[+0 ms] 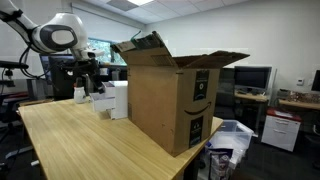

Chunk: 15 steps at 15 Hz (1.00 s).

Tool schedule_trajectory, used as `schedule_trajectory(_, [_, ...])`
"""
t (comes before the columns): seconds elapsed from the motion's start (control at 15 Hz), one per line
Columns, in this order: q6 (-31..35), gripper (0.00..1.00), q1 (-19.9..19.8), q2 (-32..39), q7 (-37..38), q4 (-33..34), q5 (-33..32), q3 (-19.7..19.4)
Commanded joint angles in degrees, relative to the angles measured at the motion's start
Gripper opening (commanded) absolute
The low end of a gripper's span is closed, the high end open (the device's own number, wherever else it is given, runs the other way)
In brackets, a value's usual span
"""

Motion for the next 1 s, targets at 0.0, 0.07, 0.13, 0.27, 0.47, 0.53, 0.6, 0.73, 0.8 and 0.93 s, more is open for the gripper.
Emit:
schedule_trajectory(0.0, [2.0, 1.00, 0.4, 1.4, -1.5, 0.6, 1.3, -0.4])
schedule_trajectory(0.07, [1.9, 1.00, 0.4, 1.4, -1.5, 0.7, 1.4, -0.6])
schedule_trajectory(0.13, [1.5, 1.00, 0.3, 1.3, -1.6, 0.9, 1.3, -0.7])
schedule_trajectory(0.27, [1.2, 1.00, 0.3, 1.0, -2.1, 1.3, 1.4, -1.1])
schedule_trajectory(0.47, [0.3, 1.00, 0.6, 1.0, -3.3, 2.2, 2.2, -2.0])
schedule_trajectory(0.53, [0.4, 1.00, 0.7, 1.1, -3.7, 2.4, 2.3, -2.3])
schedule_trajectory(0.6, [0.5, 1.00, 0.8, 1.3, -4.1, 2.6, 2.4, -2.5])
schedule_trajectory(0.73, [0.7, 1.00, 0.8, 1.7, -4.5, 2.8, 2.4, -2.8])
schedule_trajectory(0.8, [0.9, 1.00, 0.8, 2.0, -4.6, 2.9, 2.3, -2.8])
schedule_trajectory(0.93, [1.3, 1.00, 0.8, 2.6, -4.4, 3.0, 2.2, -2.7])
